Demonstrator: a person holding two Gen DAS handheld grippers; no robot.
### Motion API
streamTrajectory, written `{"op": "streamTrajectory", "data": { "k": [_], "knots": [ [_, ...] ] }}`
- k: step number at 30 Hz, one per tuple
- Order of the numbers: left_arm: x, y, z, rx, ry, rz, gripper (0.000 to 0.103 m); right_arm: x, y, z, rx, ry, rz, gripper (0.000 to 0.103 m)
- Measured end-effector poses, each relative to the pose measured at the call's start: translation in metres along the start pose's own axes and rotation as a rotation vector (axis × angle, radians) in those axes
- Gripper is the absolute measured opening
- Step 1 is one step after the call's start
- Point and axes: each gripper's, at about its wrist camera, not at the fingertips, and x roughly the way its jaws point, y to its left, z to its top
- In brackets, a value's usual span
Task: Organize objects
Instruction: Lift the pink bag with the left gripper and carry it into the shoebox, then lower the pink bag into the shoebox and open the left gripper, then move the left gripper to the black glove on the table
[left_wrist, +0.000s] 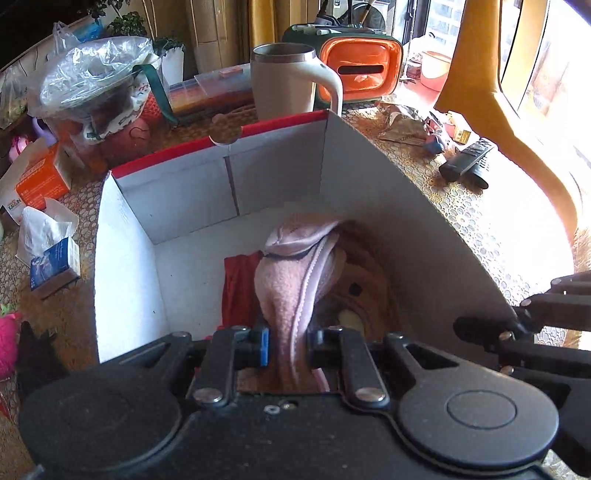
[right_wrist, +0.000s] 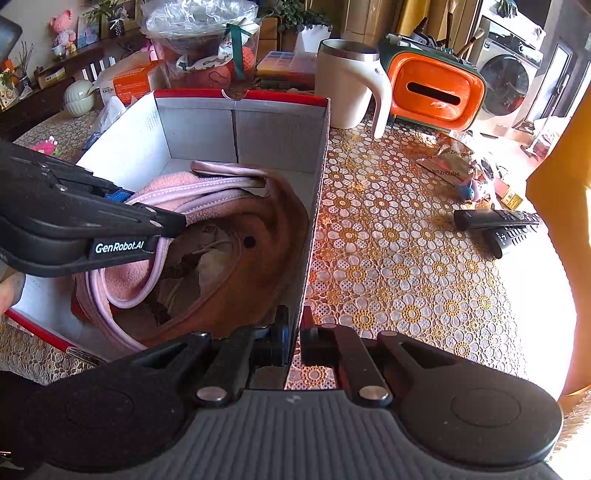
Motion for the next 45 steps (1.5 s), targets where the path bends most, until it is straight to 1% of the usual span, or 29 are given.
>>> {"op": "streamTrajectory", "data": {
  "k": [4,7,9,13,16,18,25,27,29,32,34,36,40,42,43,45],
  "knots": [
    [0.009,-0.002,-0.002,0.026,0.04,0.012,0.016,0.0,0.0,0.0,-0.001,0.0,0.0,0.005],
    [0.015,-0.005,-0.003,0.058,0.071,0.045,0.02,0.0,0.0,0.0,-0.001,0.0,0.0,0.005],
    [0.018,-0.005,-0.003,0.058,0.09,0.046,0.024,0.0,0.0,0.0,-0.001,0.0,0.0,0.005],
    [0.016,-0.004,-0.004,0.06,0.091,0.036,0.026,0.0,0.0,0.0,0.001,0.002,0.0,0.005],
    [0.012,-0.003,-0.005,0.057,0.082,0.026,0.031,0.0,-0.001,-0.001,0.001,0.004,0.0,0.005],
    [0.008,-0.002,-0.006,0.054,0.071,0.025,0.035,0.0,-0.001,-0.001,0.002,0.006,-0.001,0.005],
    [-0.014,0.001,-0.007,0.049,0.017,0.008,0.042,-0.001,-0.001,-0.001,0.005,0.007,-0.002,0.005],
    [-0.023,0.002,-0.007,0.05,-0.006,0.01,0.048,-0.001,-0.001,-0.001,0.004,0.007,-0.003,0.005],
    [-0.031,0.004,-0.007,0.049,-0.03,0.015,0.051,-0.001,-0.001,-0.001,0.004,0.008,-0.003,0.005],
    [-0.045,0.009,-0.008,0.036,-0.06,0.011,0.052,-0.001,-0.001,-0.001,0.003,0.008,-0.004,0.005],
    [-0.055,0.014,-0.009,0.027,-0.083,0.01,0.055,-0.002,0.0,-0.002,0.001,0.009,-0.008,0.005],
    [-0.064,0.018,-0.011,0.017,-0.107,0.011,0.062,-0.002,0.0,-0.003,-0.001,0.009,-0.012,0.005],
    [-0.085,0.029,-0.015,-0.011,-0.153,0.011,0.065,-0.002,0.001,-0.003,-0.004,0.011,-0.018,0.005],
    [-0.095,0.036,-0.019,-0.022,-0.174,0.018,0.072,-0.002,0.001,-0.003,-0.004,0.012,-0.019,0.005],
    [-0.099,0.039,-0.022,-0.028,-0.184,0.022,0.074,-0.002,0.001,-0.003,-0.005,0.012,-0.02,0.005],
    [-0.108,0.048,-0.027,-0.044,-0.204,0.026,0.081,-0.002,0.003,-0.003,-0.007,0.013,-0.024,0.005]
  ]
}}
